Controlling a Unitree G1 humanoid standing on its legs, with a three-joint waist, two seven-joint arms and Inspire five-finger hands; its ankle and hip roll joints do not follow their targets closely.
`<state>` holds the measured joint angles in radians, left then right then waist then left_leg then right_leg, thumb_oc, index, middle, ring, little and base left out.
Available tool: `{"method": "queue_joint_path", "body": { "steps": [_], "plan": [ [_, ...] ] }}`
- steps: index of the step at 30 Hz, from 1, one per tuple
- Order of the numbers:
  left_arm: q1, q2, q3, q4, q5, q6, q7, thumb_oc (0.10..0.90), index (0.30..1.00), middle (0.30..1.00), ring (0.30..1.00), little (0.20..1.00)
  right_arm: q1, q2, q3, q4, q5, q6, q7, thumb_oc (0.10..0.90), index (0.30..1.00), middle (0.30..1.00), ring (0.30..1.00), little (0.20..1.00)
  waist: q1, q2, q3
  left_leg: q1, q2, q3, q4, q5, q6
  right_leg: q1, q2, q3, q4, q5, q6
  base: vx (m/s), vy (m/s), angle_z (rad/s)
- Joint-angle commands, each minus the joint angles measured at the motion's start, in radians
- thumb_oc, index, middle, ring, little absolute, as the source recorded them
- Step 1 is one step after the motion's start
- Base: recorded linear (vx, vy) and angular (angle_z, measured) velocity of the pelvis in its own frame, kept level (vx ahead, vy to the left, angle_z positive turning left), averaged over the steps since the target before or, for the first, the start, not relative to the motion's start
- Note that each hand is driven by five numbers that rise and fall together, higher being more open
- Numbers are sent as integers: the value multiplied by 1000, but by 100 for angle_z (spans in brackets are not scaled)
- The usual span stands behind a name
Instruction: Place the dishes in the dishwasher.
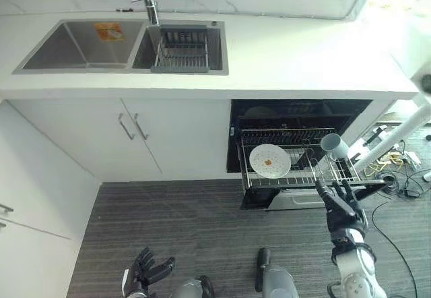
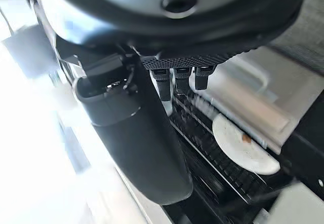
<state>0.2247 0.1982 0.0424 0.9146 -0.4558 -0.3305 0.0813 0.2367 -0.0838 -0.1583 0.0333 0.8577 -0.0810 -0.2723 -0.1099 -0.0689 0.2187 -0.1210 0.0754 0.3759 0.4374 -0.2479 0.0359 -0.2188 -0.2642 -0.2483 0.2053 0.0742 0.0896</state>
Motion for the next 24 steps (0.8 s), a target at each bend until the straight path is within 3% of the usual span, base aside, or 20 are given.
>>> {"method": "queue_joint_path", "body": {
  "steps": [1, 2, 3, 4, 17, 24],
  "plan": [
    [17, 23, 6, -52, 8, -98, 36, 800, 900, 900, 900, 900, -110, -56, -44, -40, 128, -198, -6, 800, 900, 900, 900, 900, 15, 34, 7, 143, 6, -172, -137, -100, -33, -19, -25, 16, 95, -68, 119, 29, 64, -23],
    [18, 21, 6, -51, 7, -99, 36, 800, 900, 900, 900, 900, -94, -32, -39, -9, 202, -208, 1, 800, 900, 900, 900, 900, 9, 37, 6, 148, 2, -166, -137, -103, -31, -19, -27, 15, 95, -66, 119, 27, 45, -6],
    [18, 22, 4, -53, 7, -95, 38, 800, 900, 900, 900, 900, -87, -24, -34, 8, 210, -209, 3, 695, 742, 742, 742, 742, 7, 38, 5, 150, 0, -164, -137, -104, -30, -18, -28, 15, 95, -65, 119, 0, 0, 0],
    [19, 25, -4, -55, 6, -88, 39, 800, 900, 900, 900, 900, -83, -20, -24, 46, 210, -200, -1, 400, 300, 300, 300, 300, 6, 39, 5, 154, -3, -162, -137, -104, -29, -16, -30, 12, 95, -63, 118, 0, 0, 0],
    [-33, 75, -63, 23, 8, -67, 27, 800, 900, 900, 900, 900, -201, -44, -31, 342, 483, -171, 37, 400, 300, 300, 300, 300, 57, 47, -25, 171, -11, -188, -137, -102, -47, 9, -48, -49, 95, -63, 116, 30, -40, 6],
    [-50, 103, -78, 92, 18, -68, 11, 800, 900, 900, 900, 900, -278, -107, -90, 510, 597, -84, 70, 400, 300, 300, 300, 300, 97, 46, -49, 185, -12, -216, -137, -102, -59, 29, -57, -85, 95, -59, 114, 57, -57, 15]
  ]
}}
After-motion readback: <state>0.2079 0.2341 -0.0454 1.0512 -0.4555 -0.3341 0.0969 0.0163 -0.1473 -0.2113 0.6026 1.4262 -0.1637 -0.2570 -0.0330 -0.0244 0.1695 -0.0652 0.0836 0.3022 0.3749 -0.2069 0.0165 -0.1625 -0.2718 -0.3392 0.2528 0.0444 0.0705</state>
